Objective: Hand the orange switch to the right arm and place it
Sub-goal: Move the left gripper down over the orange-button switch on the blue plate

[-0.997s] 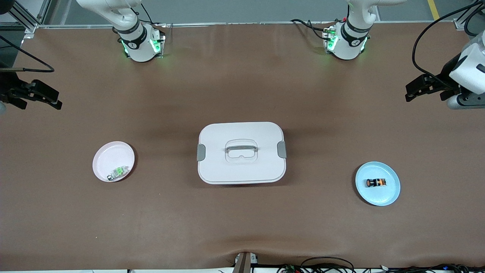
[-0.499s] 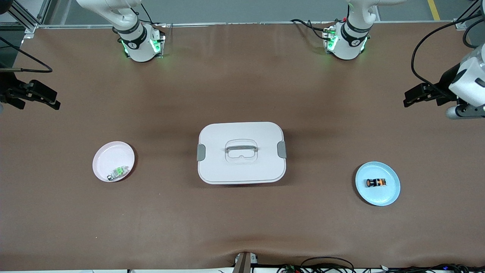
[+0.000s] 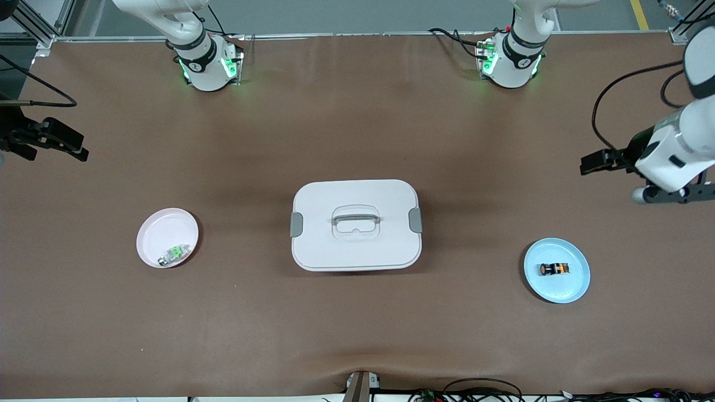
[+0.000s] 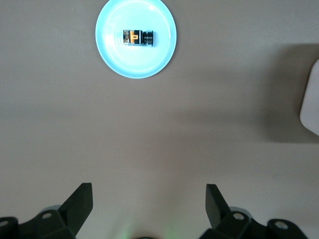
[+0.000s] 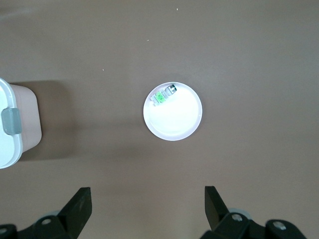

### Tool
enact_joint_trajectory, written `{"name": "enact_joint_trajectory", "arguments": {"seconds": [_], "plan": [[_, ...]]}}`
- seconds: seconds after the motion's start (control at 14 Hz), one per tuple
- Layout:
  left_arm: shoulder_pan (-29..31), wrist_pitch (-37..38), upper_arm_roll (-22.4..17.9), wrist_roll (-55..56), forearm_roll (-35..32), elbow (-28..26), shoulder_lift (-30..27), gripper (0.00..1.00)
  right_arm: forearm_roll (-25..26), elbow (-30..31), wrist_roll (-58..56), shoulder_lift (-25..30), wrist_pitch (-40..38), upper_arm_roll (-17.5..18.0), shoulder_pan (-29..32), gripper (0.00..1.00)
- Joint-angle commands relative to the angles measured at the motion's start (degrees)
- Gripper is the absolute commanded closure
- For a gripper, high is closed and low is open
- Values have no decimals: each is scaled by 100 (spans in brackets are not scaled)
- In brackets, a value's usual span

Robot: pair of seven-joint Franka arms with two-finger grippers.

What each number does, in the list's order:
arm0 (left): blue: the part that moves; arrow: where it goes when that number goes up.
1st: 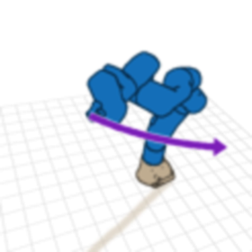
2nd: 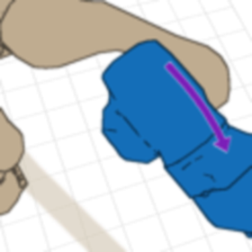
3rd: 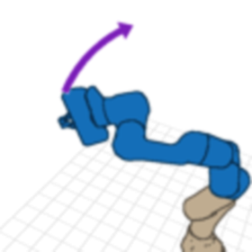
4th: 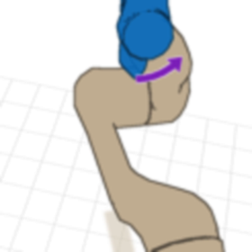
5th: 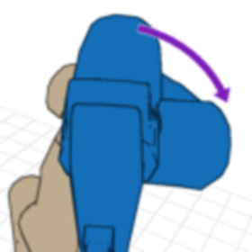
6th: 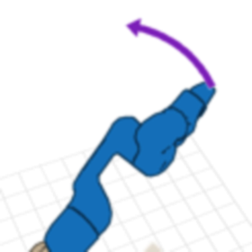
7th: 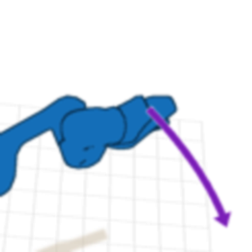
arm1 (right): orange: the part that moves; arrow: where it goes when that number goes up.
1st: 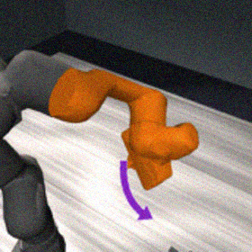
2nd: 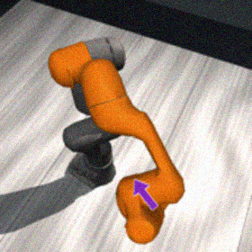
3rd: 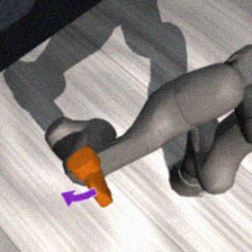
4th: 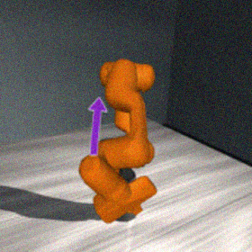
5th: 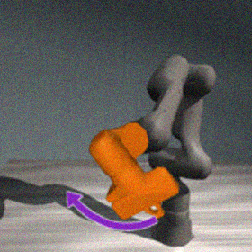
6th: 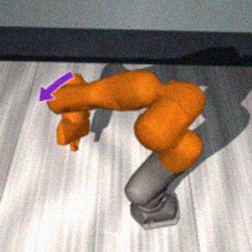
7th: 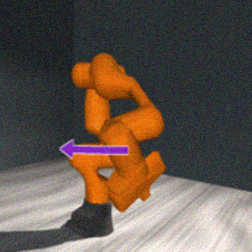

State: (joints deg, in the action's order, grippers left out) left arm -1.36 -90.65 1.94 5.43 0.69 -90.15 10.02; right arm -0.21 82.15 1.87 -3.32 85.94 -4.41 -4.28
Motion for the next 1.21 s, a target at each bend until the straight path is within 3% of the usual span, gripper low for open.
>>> {"name": "enact_joint_trajectory", "arguments": {"seconds": [0.0,0.57,1.0,1.14], "plan": [[100,-338,-19,-243,19,147,420,0,12,37,24,94,-51,45,94,0],[118,-1911,-27,-551,-331,164,1677,0,3,38,24,94,-60,54,94,0],[215,-2615,-27,-543,-552,199,2319,0,3,38,24,94,-86,54,94,0],[197,-2669,-27,-525,-570,470,2617,0,3,38,24,94,-86,54,94,0]]}}
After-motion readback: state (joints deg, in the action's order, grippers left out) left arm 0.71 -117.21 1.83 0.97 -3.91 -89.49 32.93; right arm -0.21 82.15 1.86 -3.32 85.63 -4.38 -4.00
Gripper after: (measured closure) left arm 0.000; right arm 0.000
